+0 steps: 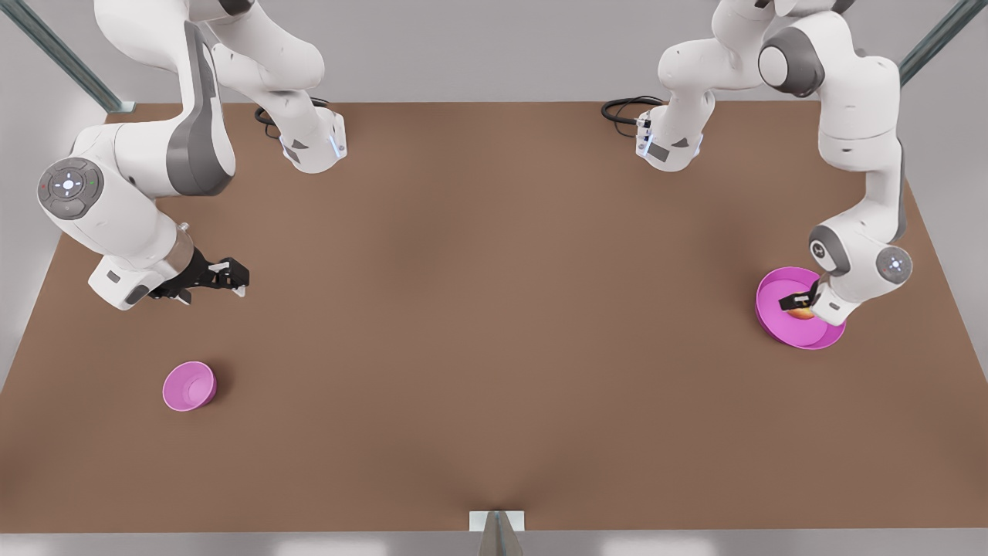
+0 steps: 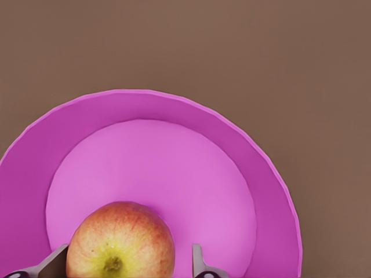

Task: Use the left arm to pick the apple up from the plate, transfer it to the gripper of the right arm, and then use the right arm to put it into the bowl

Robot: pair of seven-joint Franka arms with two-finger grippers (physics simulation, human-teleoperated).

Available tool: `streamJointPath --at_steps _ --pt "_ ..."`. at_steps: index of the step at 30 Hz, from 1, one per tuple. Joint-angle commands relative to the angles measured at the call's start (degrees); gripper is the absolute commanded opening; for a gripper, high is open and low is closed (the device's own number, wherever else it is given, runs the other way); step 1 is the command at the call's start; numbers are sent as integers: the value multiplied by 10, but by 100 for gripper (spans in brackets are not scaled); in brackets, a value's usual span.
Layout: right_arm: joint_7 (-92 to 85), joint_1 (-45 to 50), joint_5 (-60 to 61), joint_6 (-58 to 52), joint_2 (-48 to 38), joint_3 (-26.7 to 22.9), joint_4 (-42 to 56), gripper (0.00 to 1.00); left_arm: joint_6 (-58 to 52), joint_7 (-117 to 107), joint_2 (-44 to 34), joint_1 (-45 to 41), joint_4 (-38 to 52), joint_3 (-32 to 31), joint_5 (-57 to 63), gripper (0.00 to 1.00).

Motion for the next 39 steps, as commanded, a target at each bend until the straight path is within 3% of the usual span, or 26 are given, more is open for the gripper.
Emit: streamJointPath --at_steps 1,6,22,28,33,35,39 --pt "-2 0 0 0 -1 0 0 100 13 60 3 0 1 0 -7 100" --pt "-2 1 0 0 -1 0 0 100 19 60 20 6 4 -2 -18 100" --pt "-1 1 0 0 -1 0 1 100 10 78 20 7 1 -2 -26 81" --pt "-2 1 0 0 -1 1 1 100 -60 76 -68 -17 13 -2 -28 80" --pt "-2 0 0 0 -1 0 0 100 -59 117 -110 -26 59 -158 -135 80" --pt "-2 1 0 0 -1 0 1 100 -57 158 -94 -27 66 -230 -235 80" --pt "-2 1 0 0 -1 0 1 100 -60 161 -66 -28 90 -332 -279 80"
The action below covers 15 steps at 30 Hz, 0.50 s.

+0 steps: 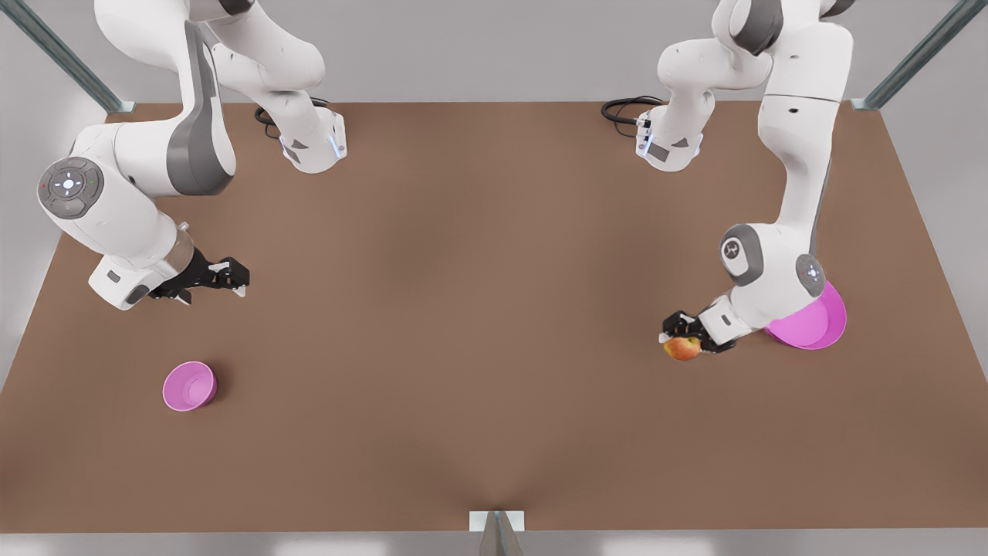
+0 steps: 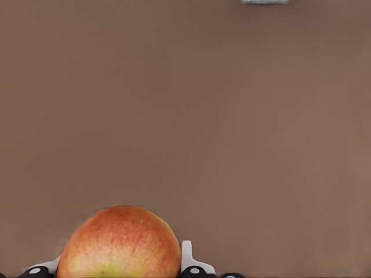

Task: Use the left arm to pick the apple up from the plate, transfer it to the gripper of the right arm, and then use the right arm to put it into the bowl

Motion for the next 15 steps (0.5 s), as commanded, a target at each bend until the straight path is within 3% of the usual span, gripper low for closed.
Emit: streamJointPath --at_steps 1,3,4,10,15 --pt "-1 0 0 0 -1 0 -1 100 -7 100 3 0 2 -39 -53 81" --pt "-1 0 0 0 -1 0 -1 100 -8 205 4 0 2 -73 -100 81" --pt "-1 0 0 0 -1 0 0 100 -8 317 15 -1 1 -89 -181 81" --pt "-1 0 0 0 -1 0 0 100 -24 495 63 -3 15 -172 -403 76" --pt "-1 0 0 0 -1 0 0 100 -24 593 132 -57 95 -178 -477 76"
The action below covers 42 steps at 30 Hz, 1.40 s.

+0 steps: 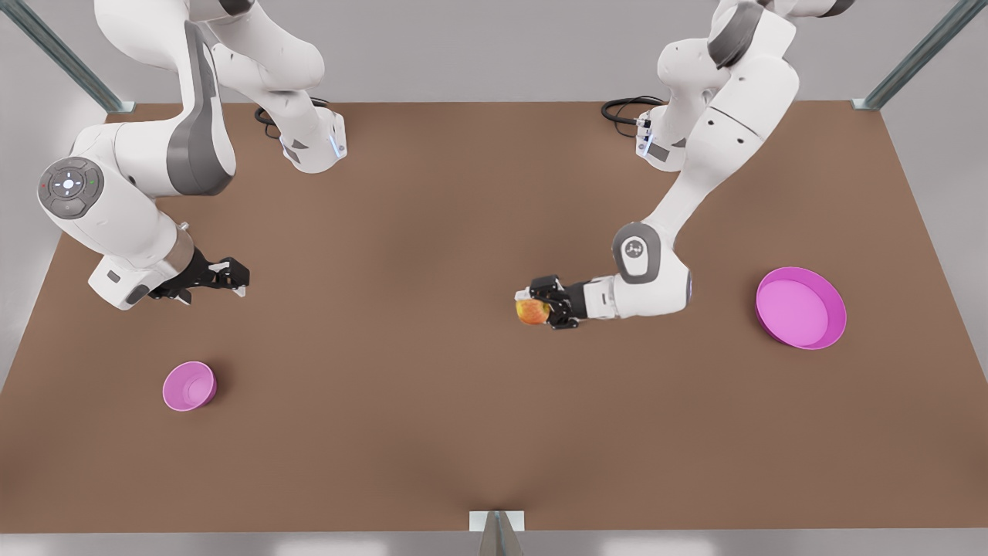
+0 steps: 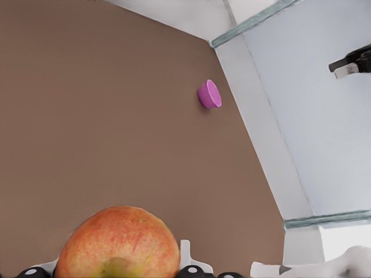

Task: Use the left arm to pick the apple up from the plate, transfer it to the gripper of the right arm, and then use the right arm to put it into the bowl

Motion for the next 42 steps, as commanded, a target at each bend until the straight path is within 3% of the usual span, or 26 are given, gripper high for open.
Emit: streamJointPath --at_steps 1,5,8,11,13,17,24,26,42 --pt "0 0 0 0 -1 0 0 100 -5 353 21 -13 27 -1 -59 75" --pt "15 14 2 19 12 6 0 100 19 380 95 -62 144 0 -59 76" --pt "108 22 244 50 46 30 23 100 72 406 189 -142 281 1 -59 76" --pt "97 15 525 90 119 24 23 100 73 427 194 -148 297 -2 -63 76" --pt "-20 12 674 92 185 22 30 100 72 477 197 -148 301 -7 -68 76" --pt "-221 17 839 121 266 25 25 100 71 550 201 -148 298 -13 -84 75" --pt "-366 19 865 89 298 47 3 100 70 567 200 -149 295 -13 -84 72" --pt "-397 -7 864 89 296 80 -22 100 70 566 200 -150 295 -13 -84 70" --pt "-574 20 902 89 337 91 -34 100 72 560 200 -159 296 -24 -96 70"
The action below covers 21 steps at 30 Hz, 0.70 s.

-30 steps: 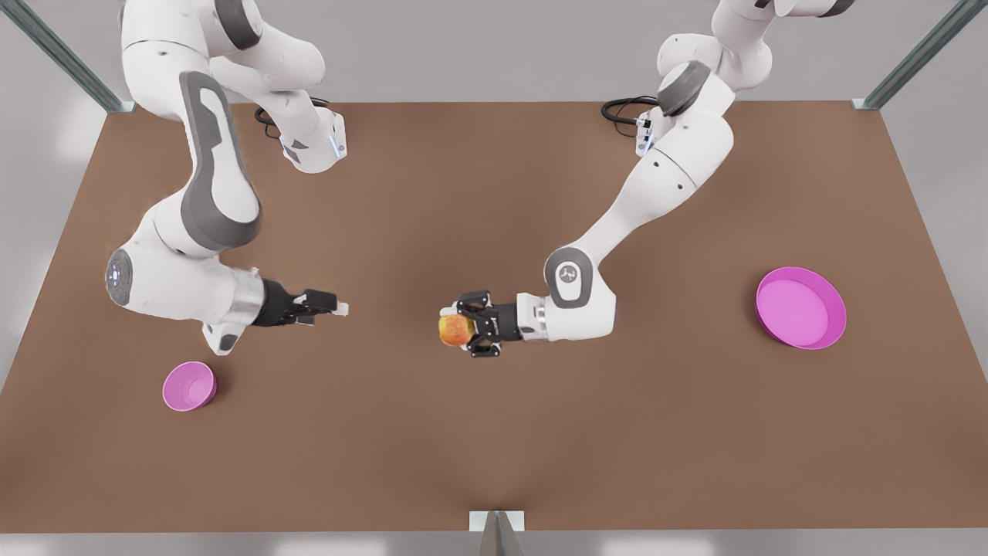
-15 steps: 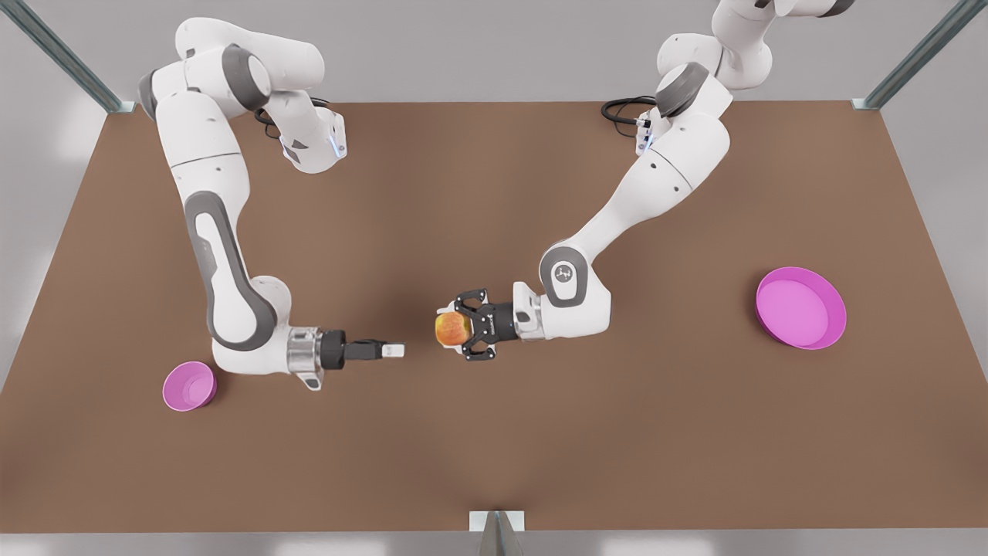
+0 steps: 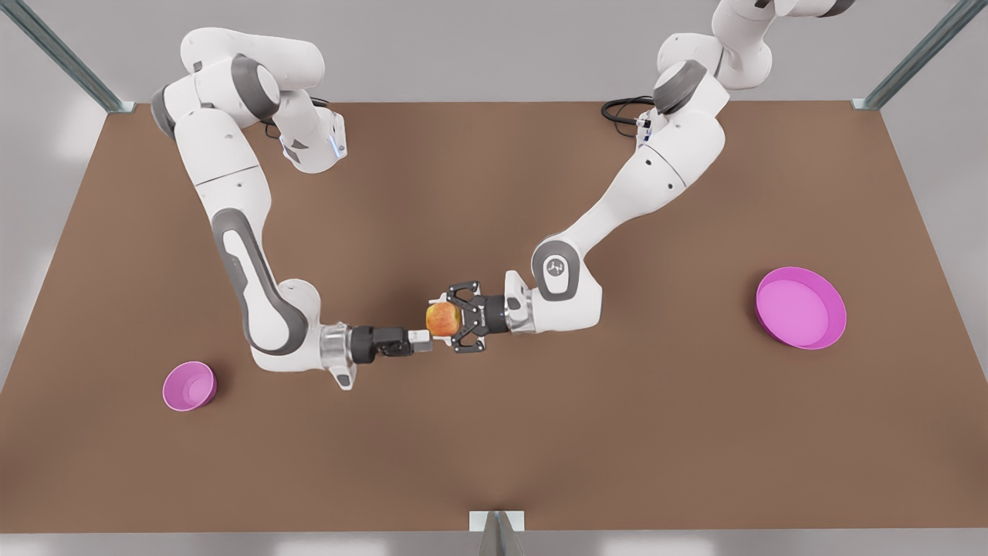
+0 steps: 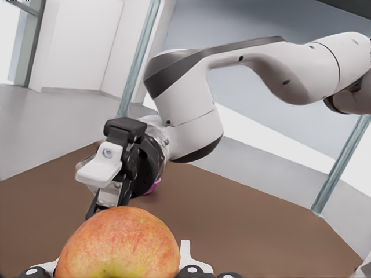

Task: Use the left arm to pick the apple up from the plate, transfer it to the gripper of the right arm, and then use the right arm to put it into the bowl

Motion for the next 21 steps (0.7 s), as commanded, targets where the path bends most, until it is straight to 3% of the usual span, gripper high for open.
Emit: streamJointPath --at_steps 1,8,21 --pt "-214 -3 8 -5 -1 1 -6 100 -4 68 -1 0 0 0 -1 70" --pt "-217 -22 7 -45 -10 17 -28 100 -4 68 1 -1 0 1 -1 70" --pt "-226 -11 12 6 -8 50 -32 100 -4 69 7 -1 2 0 -1 70"
